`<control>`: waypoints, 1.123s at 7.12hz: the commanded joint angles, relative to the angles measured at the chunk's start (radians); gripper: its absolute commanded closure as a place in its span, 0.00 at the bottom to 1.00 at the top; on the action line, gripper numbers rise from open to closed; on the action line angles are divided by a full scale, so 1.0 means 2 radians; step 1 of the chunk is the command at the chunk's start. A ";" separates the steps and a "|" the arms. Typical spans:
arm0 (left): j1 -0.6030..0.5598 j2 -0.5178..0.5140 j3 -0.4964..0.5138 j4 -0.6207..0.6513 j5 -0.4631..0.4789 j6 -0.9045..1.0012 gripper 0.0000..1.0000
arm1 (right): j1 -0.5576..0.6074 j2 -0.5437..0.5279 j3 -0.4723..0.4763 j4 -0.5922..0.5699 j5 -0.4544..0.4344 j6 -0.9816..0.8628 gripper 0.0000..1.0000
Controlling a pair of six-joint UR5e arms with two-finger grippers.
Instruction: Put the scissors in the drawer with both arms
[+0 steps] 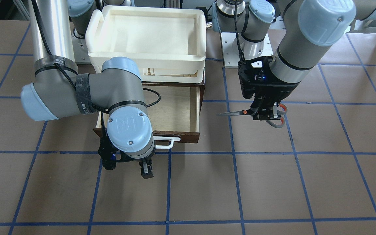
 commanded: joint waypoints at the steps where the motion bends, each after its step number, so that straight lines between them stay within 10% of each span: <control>1: 0.000 0.000 -0.001 -0.001 0.000 0.000 1.00 | 0.000 0.003 0.000 -0.001 0.001 0.000 0.00; 8: -0.001 0.000 -0.003 -0.002 0.000 -0.002 1.00 | 0.000 0.012 0.000 -0.009 0.002 -0.011 0.00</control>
